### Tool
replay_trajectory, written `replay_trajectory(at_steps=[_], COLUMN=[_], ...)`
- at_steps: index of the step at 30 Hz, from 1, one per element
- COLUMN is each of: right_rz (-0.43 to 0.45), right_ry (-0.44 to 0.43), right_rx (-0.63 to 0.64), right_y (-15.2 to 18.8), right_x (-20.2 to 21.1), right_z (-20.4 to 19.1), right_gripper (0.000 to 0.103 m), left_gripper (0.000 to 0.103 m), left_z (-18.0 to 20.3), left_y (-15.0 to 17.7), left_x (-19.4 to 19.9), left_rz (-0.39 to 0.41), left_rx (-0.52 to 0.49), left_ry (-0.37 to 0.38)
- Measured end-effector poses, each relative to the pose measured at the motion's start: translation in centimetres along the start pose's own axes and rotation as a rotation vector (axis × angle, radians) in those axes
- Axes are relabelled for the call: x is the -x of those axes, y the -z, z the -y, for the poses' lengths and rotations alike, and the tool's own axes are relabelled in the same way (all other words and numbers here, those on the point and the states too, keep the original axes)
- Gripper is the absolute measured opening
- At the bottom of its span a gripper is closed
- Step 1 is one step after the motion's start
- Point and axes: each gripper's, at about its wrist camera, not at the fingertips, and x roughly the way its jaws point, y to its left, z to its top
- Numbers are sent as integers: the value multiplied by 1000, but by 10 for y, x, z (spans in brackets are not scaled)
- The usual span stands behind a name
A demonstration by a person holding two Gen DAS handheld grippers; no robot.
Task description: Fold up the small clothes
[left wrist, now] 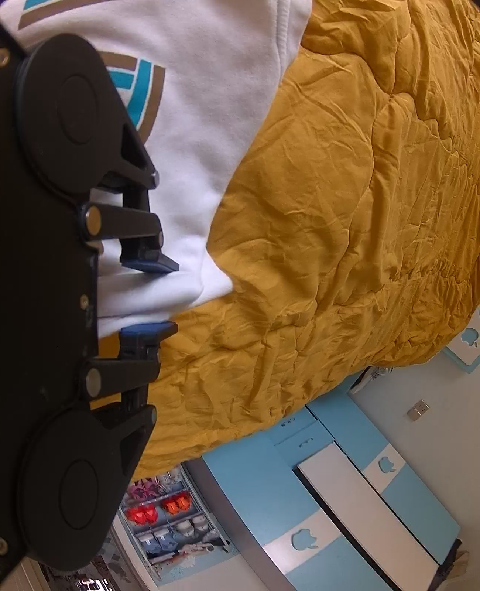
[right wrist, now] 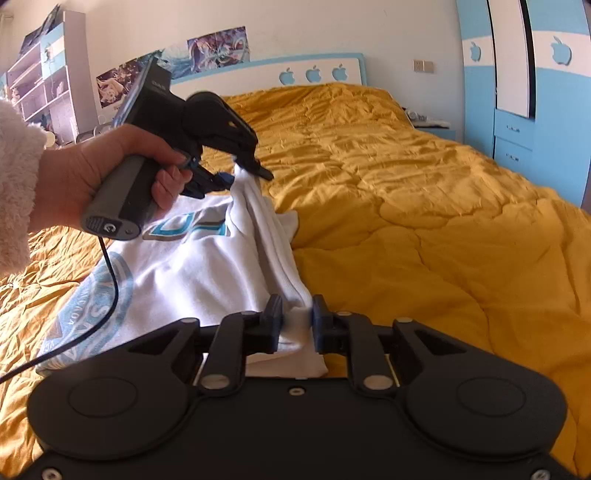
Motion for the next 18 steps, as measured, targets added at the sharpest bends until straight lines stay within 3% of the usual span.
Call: replay_trajectory(at_steps=[2, 6, 8, 11, 14, 18], right_rz=[-14, 0, 4, 31, 46, 15], right_ry=[15, 65, 44, -109, -220, -339], right_rx=[-26, -62, -106, -155, -96, -23], right_y=[0, -2, -2, -4, -11, -33], right_x=[2, 17, 23, 27, 21, -5], right_z=[6, 18, 24, 35, 33, 31], right_gripper=[19, 19, 20, 20, 20, 22], left_gripper=[30, 35, 37, 38, 41, 42], left_z=[5, 22, 19, 3, -18, -47], left_y=[-5, -1, 13, 45, 89, 137], left_x=[12, 58, 92, 144, 188, 203], left_rz=[27, 73, 83, 115, 124, 47], left_rx=[33, -68, -114, -187, -240, -212], left_ry=[85, 146, 135, 87, 27, -15])
